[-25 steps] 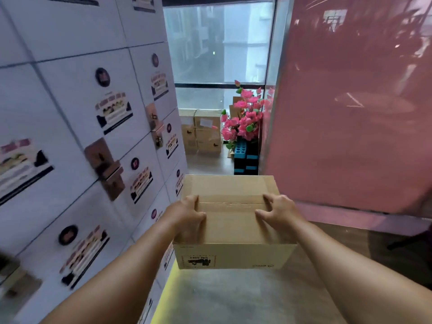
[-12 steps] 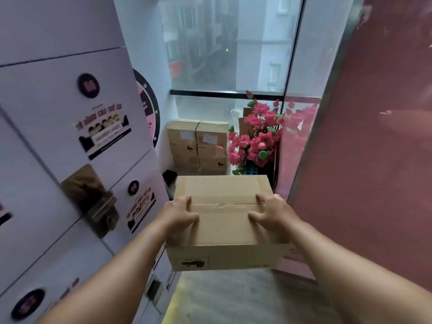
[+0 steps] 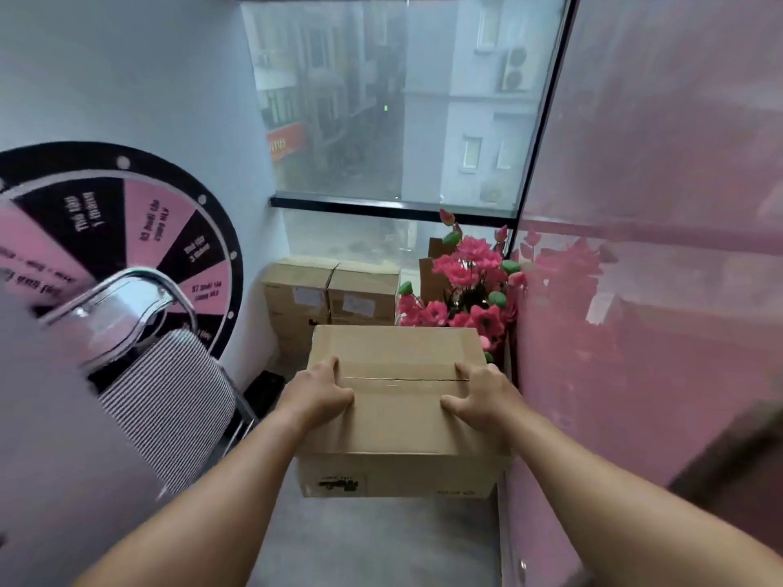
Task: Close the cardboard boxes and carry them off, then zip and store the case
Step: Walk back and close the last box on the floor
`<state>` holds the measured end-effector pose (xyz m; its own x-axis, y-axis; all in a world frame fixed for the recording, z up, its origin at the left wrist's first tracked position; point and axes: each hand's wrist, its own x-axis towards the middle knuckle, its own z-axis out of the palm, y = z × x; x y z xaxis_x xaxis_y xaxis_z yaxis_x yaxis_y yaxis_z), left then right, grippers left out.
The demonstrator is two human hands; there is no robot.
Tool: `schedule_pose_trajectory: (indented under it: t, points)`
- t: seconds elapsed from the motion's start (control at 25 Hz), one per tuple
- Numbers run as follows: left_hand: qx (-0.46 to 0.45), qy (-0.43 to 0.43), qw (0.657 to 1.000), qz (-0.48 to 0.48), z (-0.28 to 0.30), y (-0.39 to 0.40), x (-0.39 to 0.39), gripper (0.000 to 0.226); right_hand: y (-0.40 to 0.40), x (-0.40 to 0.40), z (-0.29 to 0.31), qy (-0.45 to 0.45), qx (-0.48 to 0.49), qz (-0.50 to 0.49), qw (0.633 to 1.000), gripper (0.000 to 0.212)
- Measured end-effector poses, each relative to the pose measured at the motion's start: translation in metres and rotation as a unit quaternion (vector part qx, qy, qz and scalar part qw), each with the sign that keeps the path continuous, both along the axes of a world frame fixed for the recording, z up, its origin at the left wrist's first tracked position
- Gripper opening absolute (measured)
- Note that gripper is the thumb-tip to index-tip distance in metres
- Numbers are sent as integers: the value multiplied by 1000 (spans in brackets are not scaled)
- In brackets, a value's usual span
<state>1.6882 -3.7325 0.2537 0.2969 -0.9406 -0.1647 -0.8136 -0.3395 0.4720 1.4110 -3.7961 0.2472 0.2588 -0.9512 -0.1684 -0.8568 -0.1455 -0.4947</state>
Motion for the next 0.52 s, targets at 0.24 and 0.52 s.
schedule_pose_trajectory:
  t: [0.24, 0.52]
  points:
    - [20, -10, 1000, 14, 1, -156, 50, 46, -154, 49, 0, -4, -2, 6, 1000, 76]
    - [30, -4, 997, 68, -10, -331, 124, 60, -368, 131, -14, -27, -4, 69, 997, 71]
